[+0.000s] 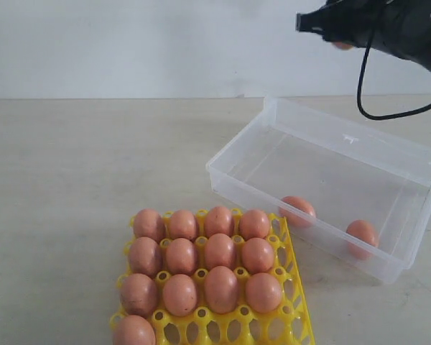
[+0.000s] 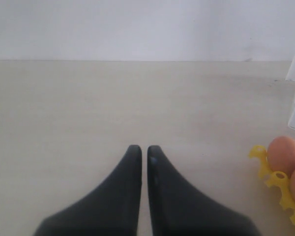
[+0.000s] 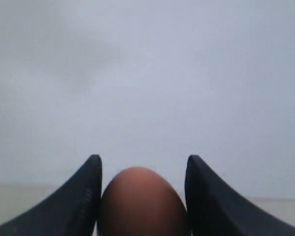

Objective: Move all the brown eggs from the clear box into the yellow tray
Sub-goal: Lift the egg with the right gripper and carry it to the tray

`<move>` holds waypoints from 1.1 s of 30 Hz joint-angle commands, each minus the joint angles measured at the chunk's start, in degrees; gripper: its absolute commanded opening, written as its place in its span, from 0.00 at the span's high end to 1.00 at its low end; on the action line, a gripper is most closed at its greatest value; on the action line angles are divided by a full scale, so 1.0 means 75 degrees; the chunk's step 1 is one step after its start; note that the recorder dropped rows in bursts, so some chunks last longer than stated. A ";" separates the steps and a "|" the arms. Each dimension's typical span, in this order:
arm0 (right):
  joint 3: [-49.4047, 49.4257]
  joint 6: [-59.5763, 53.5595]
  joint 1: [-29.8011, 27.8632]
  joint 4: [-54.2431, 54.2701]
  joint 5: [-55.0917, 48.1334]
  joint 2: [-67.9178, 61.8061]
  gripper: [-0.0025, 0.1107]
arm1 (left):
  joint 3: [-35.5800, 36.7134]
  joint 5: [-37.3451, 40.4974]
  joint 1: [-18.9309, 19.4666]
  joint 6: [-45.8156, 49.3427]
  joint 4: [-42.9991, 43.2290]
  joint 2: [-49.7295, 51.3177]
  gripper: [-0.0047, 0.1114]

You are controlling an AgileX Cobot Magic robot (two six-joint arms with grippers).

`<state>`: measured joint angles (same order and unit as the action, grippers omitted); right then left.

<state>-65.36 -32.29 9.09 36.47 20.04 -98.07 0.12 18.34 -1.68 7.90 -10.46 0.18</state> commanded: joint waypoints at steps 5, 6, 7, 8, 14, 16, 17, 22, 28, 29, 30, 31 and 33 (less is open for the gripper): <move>0.0538 0.3948 0.0096 -0.3972 0.2436 0.0604 0.98 | -0.0016 -0.0072 -0.0033 -0.0052 -0.0060 -0.0024 0.92; 0.0570 0.5458 0.0096 -0.5488 0.2468 0.0713 0.98 | -0.0016 -0.0072 -0.0033 -0.0052 -0.0060 -0.0024 0.92; 0.0643 0.6288 0.0096 -0.6473 0.2623 0.0847 0.98 | -0.0016 -0.0072 -0.0033 -0.0052 -0.0060 -0.0024 0.92; 0.0796 0.7178 0.0096 -0.7442 0.2998 0.0993 0.98 | -0.0016 -0.0072 -0.0033 -0.0052 -0.0060 -0.0024 0.92; 0.3203 0.8030 0.0120 -0.7236 0.4484 0.1885 0.98 | -0.0016 -0.0072 -0.0031 -0.0028 -0.0060 -0.0024 0.92; 0.4164 0.7778 0.0258 -0.6912 0.4761 0.2170 0.98 | -0.0016 -0.0072 -0.0031 -0.0028 -0.0060 -0.0024 0.92; 0.4651 0.7704 0.0369 -0.6831 0.4906 0.2287 0.98 | -0.0016 -0.0072 -0.0031 -0.0028 -0.0060 -0.0024 0.92; 0.6304 0.7660 0.1328 -0.6809 0.5326 0.2609 0.98 | -0.0016 -0.0072 -0.0031 -0.0028 -0.0060 -0.0024 0.92; 0.6938 0.7414 0.2976 -0.6837 0.5844 0.2609 0.98 | -0.0016 -0.0072 -0.0031 -0.0028 -0.0060 -0.0024 0.92; 0.6938 0.7128 0.3525 -0.6761 0.5871 0.2609 0.98 | -0.0016 -0.0072 -0.0031 -0.0028 -0.0060 -0.0024 0.92; 0.6938 0.6996 0.3796 -0.6656 0.5871 0.2609 0.98 | -0.0016 -0.0072 -0.0031 -0.0028 -0.0060 -0.0024 0.92; 0.6938 0.6689 0.4309 -0.6273 0.5886 0.2541 0.98 | -0.0016 -0.0072 -0.0031 -0.0028 -0.0060 -0.0024 0.92; 0.6938 0.6402 0.4781 -0.5826 0.5936 0.2346 0.98 | -0.0016 -0.0072 -0.0031 -0.0028 -0.0060 -0.0024 0.92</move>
<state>-13.68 18.71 41.32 -11.26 63.27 -79.35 0.12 18.34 -1.68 7.90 -10.46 0.18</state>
